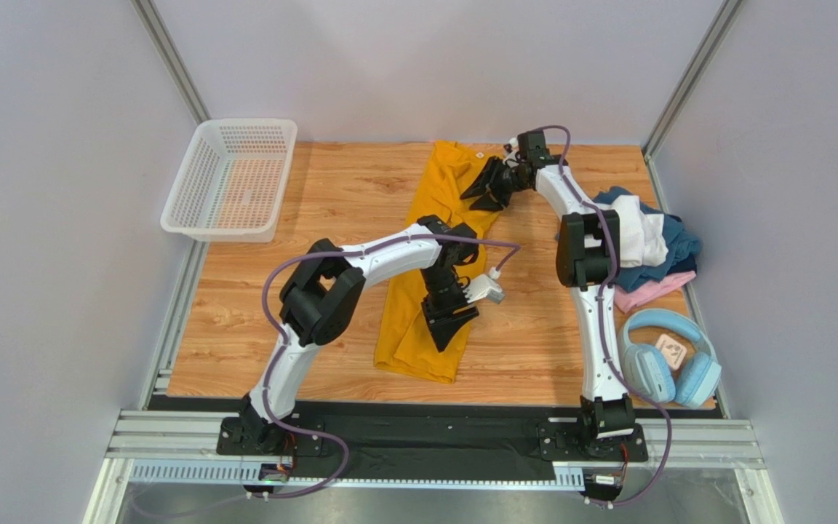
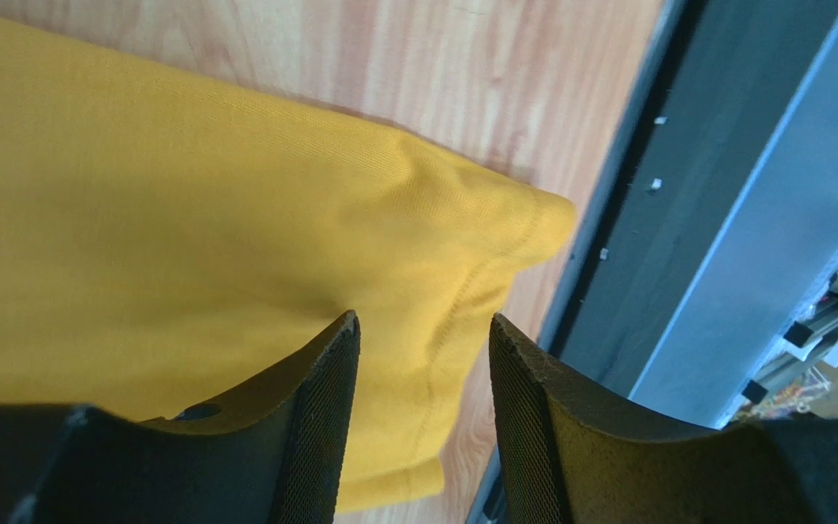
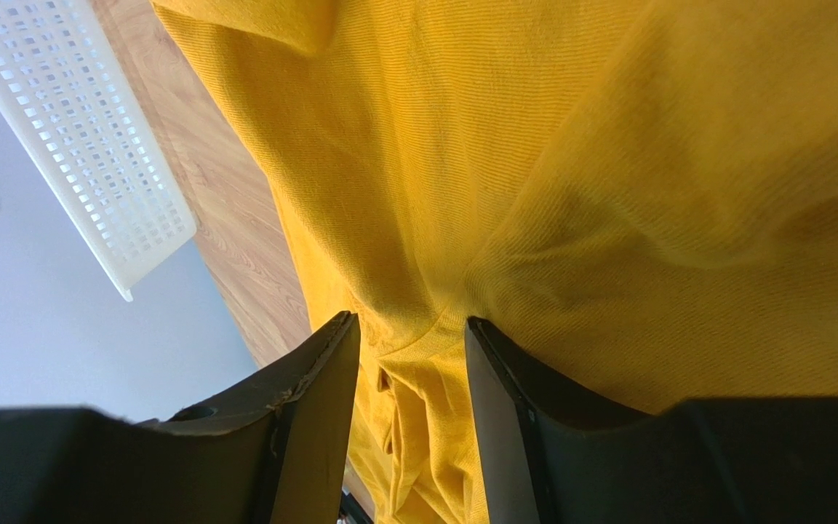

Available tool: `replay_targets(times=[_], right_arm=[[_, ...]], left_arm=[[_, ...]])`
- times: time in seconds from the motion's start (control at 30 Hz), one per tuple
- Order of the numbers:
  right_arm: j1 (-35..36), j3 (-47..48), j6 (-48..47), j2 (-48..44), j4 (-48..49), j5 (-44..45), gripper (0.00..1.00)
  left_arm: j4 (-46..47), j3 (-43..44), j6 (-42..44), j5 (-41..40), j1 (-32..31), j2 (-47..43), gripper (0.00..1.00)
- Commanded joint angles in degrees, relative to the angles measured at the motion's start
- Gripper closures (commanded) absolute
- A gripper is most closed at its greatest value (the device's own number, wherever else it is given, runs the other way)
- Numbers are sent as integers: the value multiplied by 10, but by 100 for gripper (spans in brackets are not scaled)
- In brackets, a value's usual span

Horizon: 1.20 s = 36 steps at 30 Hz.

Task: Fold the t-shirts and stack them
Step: Rotate the tshirt 80 degrees

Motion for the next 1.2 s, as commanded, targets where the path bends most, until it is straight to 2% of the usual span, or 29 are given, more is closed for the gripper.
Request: replay_targets(times=[0.0, 0.27, 0.53, 0.73, 0.83, 0.93, 1.03, 1.13, 1.17], right_arm=[[-4, 32, -12, 26, -6, 1, 52], [-21, 121, 19, 75, 3, -20, 51], [-50, 136, 75, 99, 81, -61, 50], [-52, 180, 141, 129, 159, -110, 50], [-50, 198, 152, 126, 167, -120, 48], [-46, 170, 117, 76, 150, -111, 45], [-40, 159, 66, 20, 96, -85, 45], [-29, 142, -7, -53, 5, -27, 45], [-19, 124, -24, -77, -17, -12, 41]], left_arm=[[2, -16, 17, -11, 2, 23, 46], [-26, -59, 38, -1, 0, 24, 46], [-64, -98, 85, 20, -41, 25, 46], [-81, -69, 94, 34, -49, 21, 46], [-88, -46, 91, 37, -49, 1, 46], [-104, 9, 83, 25, -41, -25, 46], [-139, 104, 67, 38, -19, -51, 46], [-206, 275, 47, 65, 15, -65, 46], [-215, 308, 39, 72, 28, -71, 46]])
